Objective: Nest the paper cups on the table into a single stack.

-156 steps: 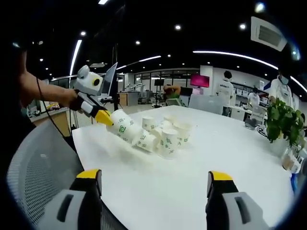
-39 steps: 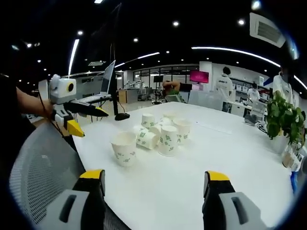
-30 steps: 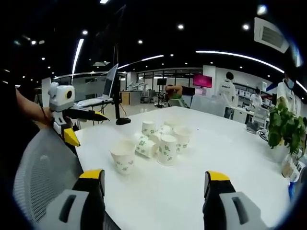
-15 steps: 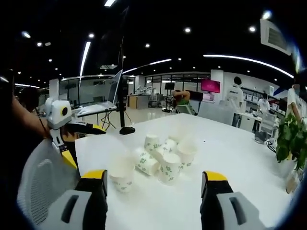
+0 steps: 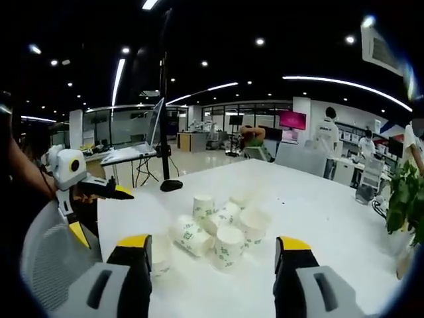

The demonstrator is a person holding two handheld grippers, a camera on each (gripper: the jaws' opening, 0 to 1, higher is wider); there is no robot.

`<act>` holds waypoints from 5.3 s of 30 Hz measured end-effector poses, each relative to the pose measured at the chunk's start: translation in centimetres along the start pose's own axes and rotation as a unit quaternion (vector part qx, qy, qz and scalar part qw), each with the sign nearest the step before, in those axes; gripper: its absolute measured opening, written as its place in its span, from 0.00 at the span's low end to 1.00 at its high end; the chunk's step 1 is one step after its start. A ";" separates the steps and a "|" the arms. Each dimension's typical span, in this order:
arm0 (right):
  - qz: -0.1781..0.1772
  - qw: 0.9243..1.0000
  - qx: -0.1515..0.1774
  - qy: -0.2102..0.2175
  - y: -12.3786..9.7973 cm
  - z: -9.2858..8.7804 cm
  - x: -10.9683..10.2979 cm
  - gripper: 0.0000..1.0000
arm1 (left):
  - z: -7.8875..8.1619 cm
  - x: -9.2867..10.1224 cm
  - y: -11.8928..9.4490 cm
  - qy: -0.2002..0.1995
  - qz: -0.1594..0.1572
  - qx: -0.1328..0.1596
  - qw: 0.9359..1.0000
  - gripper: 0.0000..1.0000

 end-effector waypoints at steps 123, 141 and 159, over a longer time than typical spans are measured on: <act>0.025 0.978 -0.205 0.030 18.2 0.1 8.9 0.00 | -0.9 1.2 0.9 0.007 -0.034 -0.035 0.999 0.97; 0.004 0.990 -0.140 -0.006 13.7 5.0 9.2 0.00 | -0.5 1.2 0.8 0.007 -0.037 -0.021 0.999 0.99; 0.034 0.994 -0.101 -0.014 8.0 7.6 5.5 0.00 | 0.0 1.5 0.5 0.008 -0.040 -0.003 0.999 0.99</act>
Point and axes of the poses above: the point that each gripper's makers call its tool centre point, and the gripper's own axes: y roughly forward along the fingers, x roughly to its right, z roughly out of its top, the point moved 8 cm from there along -y, roughly backward along the fingers, and after that the axes turned 1 degree about -z, right-handed, at the moved point
